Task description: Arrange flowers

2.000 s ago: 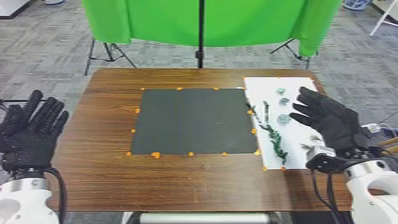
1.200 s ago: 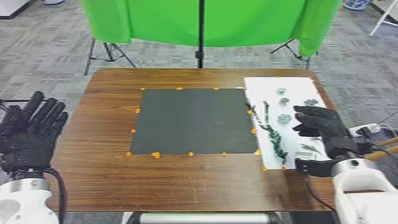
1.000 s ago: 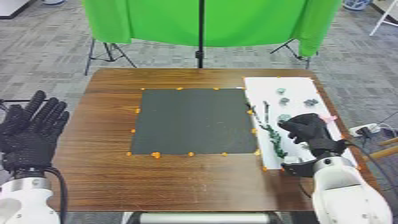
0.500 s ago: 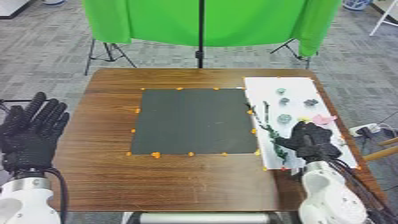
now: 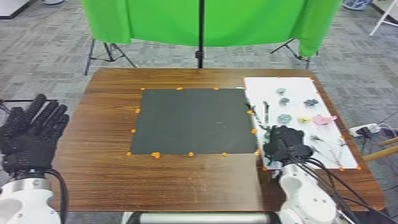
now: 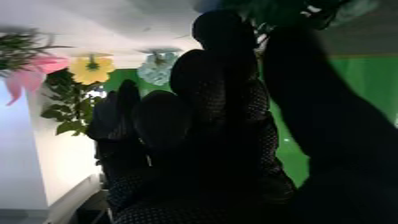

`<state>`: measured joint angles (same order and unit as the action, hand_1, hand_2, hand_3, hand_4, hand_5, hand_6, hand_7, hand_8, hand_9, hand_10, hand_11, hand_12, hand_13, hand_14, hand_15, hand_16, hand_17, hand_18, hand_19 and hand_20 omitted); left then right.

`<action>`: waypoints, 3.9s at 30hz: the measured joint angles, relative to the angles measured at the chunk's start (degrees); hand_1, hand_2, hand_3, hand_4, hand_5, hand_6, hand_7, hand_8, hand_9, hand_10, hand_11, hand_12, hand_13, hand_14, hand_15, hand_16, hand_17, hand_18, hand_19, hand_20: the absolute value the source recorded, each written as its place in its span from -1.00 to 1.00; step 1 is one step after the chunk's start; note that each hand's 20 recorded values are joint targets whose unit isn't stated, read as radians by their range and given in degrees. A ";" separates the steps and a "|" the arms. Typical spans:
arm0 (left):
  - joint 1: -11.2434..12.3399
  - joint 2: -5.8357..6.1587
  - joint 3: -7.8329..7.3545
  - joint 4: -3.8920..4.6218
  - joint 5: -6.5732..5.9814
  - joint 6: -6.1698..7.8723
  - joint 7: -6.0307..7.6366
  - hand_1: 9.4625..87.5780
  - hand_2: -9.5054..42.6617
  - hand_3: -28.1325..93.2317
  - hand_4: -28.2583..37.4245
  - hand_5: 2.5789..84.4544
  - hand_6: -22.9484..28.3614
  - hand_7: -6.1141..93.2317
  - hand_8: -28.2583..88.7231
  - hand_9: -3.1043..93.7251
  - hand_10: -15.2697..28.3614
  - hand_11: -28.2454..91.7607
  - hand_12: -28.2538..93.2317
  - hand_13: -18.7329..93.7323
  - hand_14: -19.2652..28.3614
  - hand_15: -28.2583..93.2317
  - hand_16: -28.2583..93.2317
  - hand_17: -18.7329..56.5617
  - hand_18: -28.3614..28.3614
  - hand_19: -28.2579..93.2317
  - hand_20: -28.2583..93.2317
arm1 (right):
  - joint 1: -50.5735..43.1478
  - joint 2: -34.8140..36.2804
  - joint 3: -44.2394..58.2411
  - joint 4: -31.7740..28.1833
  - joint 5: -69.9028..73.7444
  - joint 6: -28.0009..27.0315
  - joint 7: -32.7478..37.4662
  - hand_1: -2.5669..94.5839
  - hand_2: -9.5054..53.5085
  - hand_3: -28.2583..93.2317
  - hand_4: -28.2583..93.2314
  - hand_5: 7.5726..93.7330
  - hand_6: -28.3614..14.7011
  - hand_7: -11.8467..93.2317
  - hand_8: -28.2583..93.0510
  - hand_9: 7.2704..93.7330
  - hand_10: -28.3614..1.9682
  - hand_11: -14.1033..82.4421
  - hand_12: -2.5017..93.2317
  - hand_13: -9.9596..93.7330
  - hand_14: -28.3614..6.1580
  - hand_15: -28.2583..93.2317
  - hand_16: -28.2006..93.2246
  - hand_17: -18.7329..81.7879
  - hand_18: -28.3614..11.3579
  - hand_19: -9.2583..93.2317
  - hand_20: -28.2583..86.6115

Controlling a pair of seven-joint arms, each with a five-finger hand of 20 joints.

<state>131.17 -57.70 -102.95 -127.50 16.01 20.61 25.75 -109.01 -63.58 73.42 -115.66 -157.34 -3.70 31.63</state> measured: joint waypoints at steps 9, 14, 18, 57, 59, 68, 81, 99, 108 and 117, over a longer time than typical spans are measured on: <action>0.12 -0.29 -0.01 0.00 -0.46 -0.06 -0.50 -0.62 -0.25 0.70 -1.00 0.00 0.20 -0.68 -0.66 -0.13 0.35 -0.26 -0.37 -0.09 0.36 -0.25 -0.56 -0.62 0.49 0.03 -0.32 | -0.11 -1.06 -0.34 1.05 0.16 4.87 3.11 0.08 -1.00 0.83 -0.88 0.77 0.15 -0.14 -0.20 0.63 -0.16 0.28 0.22 0.48 -0.35 0.77 0.15 0.05 -1.00 0.86 0.50; 0.45 -0.44 -0.28 0.00 -0.76 -0.07 -0.43 -0.62 -0.25 0.70 -1.00 -0.01 0.20 -0.68 -0.66 -0.13 0.35 -0.26 -0.37 -0.09 0.36 -0.25 -0.56 -0.62 0.49 0.03 -0.32 | -2.70 -1.18 0.94 0.24 1.36 10.73 4.89 0.07 -1.00 0.82 -0.85 0.77 0.14 -0.14 -0.18 0.64 -0.18 0.29 0.21 0.49 -0.37 0.77 0.15 0.07 -1.00 0.87 0.50; 0.69 -0.62 -0.53 -0.01 -1.12 -0.07 -0.35 -0.62 -0.26 0.70 -1.00 -0.01 0.20 -0.68 -0.66 -0.13 0.35 -0.26 -0.37 -0.09 0.36 -0.25 -0.56 -0.62 0.50 0.03 -0.32 | -4.66 -1.13 2.07 -2.39 5.47 13.36 8.33 0.07 -1.00 0.81 -0.83 0.76 0.14 -0.14 -0.17 0.63 -0.19 0.30 0.20 0.50 -0.37 0.77 0.14 0.07 -1.00 0.87 0.49; -3.42 3.49 4.05 1.28 -4.67 -0.67 -2.29 -0.65 -0.24 0.68 -1.00 0.00 0.19 -0.66 -0.66 -0.09 0.34 -0.28 -0.35 -0.06 0.39 -0.25 -0.55 -0.63 0.53 0.05 -0.32 | 30.80 -24.09 -26.67 19.63 27.82 5.62 20.26 0.07 -1.00 0.77 -0.82 0.41 -0.08 0.07 -0.31 0.48 -0.44 0.23 -0.01 0.43 -0.45 0.79 0.03 0.06 -1.00 0.94 0.37; -3.44 3.52 4.11 1.28 -4.67 -0.78 -2.38 -0.64 -0.24 0.68 -1.00 0.00 0.19 -0.66 -0.66 -0.09 0.34 -0.28 -0.35 -0.05 0.39 -0.25 -0.55 -0.63 0.53 0.06 -0.32 | 30.28 -24.38 -26.69 19.84 28.02 5.49 20.28 0.05 -1.00 0.77 -0.83 0.37 -0.13 0.02 -0.32 0.44 -0.52 0.22 -0.07 0.41 -0.46 0.78 0.02 0.06 -1.00 0.94 0.35; -2.92 3.52 4.04 1.28 -4.69 -1.22 -2.04 -0.65 -0.24 0.69 -1.00 0.00 0.19 -0.66 -0.66 -0.09 0.34 -0.28 -0.35 -0.05 0.38 -0.26 -0.55 -0.63 0.53 0.06 -0.33 | 29.45 -24.33 -27.16 19.05 30.12 5.04 20.26 -0.07 -1.00 0.86 -0.84 0.34 -0.21 -0.34 -0.67 0.36 -0.64 0.19 -0.34 0.39 -0.49 0.75 -0.04 0.05 -1.00 0.96 0.29; -1.07 2.13 2.44 1.15 -4.86 -2.66 -0.19 -0.64 -0.25 0.69 -1.00 0.00 0.18 -0.67 -0.66 -0.10 0.33 -0.28 -0.35 -0.06 0.37 -0.26 -0.55 -0.63 0.52 0.05 -0.33 | 28.76 -18.62 -26.40 10.03 35.79 3.09 17.61 -0.33 -0.64 0.85 -0.85 0.31 -0.25 -0.59 -0.68 0.29 -0.75 -0.14 -0.55 0.26 -0.61 0.64 -0.09 -0.04 -0.97 0.90 0.24; 1.24 1.32 1.92 0.66 -4.60 -2.81 0.74 -0.64 -0.24 0.68 -1.00 -0.01 0.19 -0.67 -0.66 -0.12 0.33 -0.27 -0.35 -0.07 0.35 -0.25 -0.55 -0.62 0.52 0.05 -0.32 | 23.01 -5.43 -22.49 3.76 22.95 -17.70 -5.02 -0.43 -0.45 0.85 -0.85 0.73 -0.11 -0.55 -0.72 0.18 -0.39 -0.53 -0.71 0.09 -0.60 0.42 -0.19 -0.17 -0.84 0.75 0.33; 0.40 1.36 3.20 0.71 -4.55 -2.79 0.74 -0.64 -0.23 0.68 -1.00 -0.02 0.19 -0.66 -0.66 -0.12 0.32 -0.26 -0.35 -0.07 0.33 -0.25 -0.55 -0.62 0.52 0.05 -0.32 | 27.77 -9.29 -25.05 9.67 20.94 -21.33 -15.21 -0.46 -0.46 0.90 -0.87 0.71 -0.03 -0.55 -0.71 0.01 -0.28 -0.58 -0.75 0.05 -0.49 0.27 -0.22 -0.21 -0.78 0.71 0.36; -0.80 1.69 4.44 0.84 -4.56 -2.80 0.72 -0.64 -0.23 0.69 -1.00 -0.02 0.20 -0.66 -0.66 -0.13 0.32 -0.27 -0.35 -0.07 0.34 -0.25 -0.55 -0.62 0.52 0.05 -0.32 | 30.56 -13.80 -26.74 13.58 18.79 -23.40 -15.99 -0.46 -0.45 0.91 -0.88 0.65 0.02 -0.50 -0.70 -0.07 -0.22 -0.59 -0.75 0.01 -0.45 0.23 -0.22 -0.22 -0.77 0.69 0.37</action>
<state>130.37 -56.01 -98.51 -126.65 11.46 17.81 26.47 -78.45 -77.38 46.68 -102.08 -138.54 -27.09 15.63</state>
